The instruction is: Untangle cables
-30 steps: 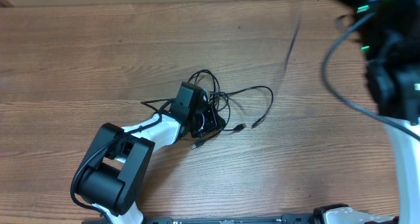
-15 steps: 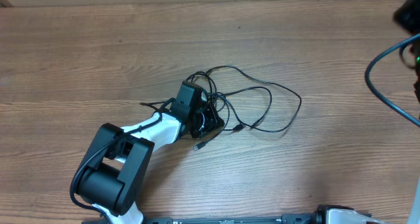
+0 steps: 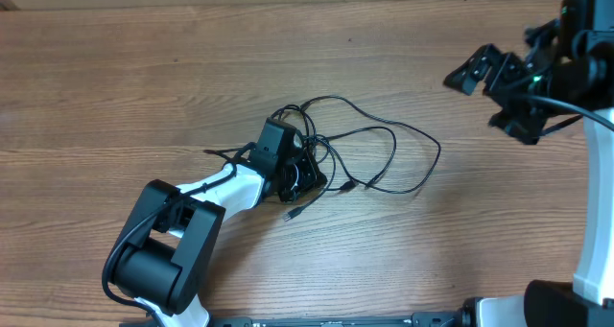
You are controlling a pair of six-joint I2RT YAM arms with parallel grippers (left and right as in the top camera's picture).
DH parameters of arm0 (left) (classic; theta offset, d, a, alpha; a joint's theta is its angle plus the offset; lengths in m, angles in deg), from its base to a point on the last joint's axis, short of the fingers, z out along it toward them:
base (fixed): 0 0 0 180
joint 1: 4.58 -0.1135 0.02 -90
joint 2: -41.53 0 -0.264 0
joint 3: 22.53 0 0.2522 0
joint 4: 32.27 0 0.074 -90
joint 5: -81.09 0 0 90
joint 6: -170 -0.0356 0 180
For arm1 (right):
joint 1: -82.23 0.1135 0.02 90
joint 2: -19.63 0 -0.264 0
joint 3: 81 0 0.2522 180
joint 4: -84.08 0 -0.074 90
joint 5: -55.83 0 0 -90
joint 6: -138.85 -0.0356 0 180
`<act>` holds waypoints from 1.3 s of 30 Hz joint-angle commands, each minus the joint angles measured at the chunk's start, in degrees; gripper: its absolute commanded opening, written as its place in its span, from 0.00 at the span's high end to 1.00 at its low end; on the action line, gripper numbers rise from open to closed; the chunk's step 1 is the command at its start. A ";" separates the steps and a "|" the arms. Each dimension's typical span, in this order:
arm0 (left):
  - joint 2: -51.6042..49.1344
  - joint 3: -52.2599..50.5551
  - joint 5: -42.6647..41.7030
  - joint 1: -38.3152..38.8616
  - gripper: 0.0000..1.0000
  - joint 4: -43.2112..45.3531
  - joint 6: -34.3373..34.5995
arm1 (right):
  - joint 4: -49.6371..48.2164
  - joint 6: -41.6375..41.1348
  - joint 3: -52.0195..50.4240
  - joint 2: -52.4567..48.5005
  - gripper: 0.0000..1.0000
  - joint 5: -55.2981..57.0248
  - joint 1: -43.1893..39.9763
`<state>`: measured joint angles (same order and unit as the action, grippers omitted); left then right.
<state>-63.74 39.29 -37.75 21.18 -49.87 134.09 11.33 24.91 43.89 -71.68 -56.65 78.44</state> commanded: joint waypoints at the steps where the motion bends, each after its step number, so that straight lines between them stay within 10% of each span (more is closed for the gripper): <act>1: -2.40 -2.03 6.82 -0.70 0.96 -1.20 -0.02 | -1.38 -2.43 -8.61 -0.55 0.01 -3.96 2.19; 10: -2.40 -2.03 8.09 -0.70 0.96 0.22 -1.81 | -28.74 -25.81 -41.92 -0.55 0.05 -2.40 16.57; 22: -2.40 -2.03 4.98 0.57 0.96 2.40 -1.81 | -52.94 -53.31 -59.98 -1.77 0.17 12.13 25.94; 28: -2.40 -2.03 3.48 0.59 0.96 2.64 -1.79 | -56.24 -56.85 -60.19 -2.27 0.51 12.24 26.12; 31: -2.40 -2.03 1.73 0.57 0.96 3.30 -1.79 | -55.91 -56.59 -60.19 -2.27 0.94 12.52 26.25; 39: -2.12 -2.03 -3.69 -0.42 0.96 3.21 -5.66 | -55.19 -44.26 -59.41 -1.77 0.96 14.84 26.16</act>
<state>-64.05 38.56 -38.03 21.31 -46.06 132.69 -44.29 -27.66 -16.15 -73.67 -43.71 104.40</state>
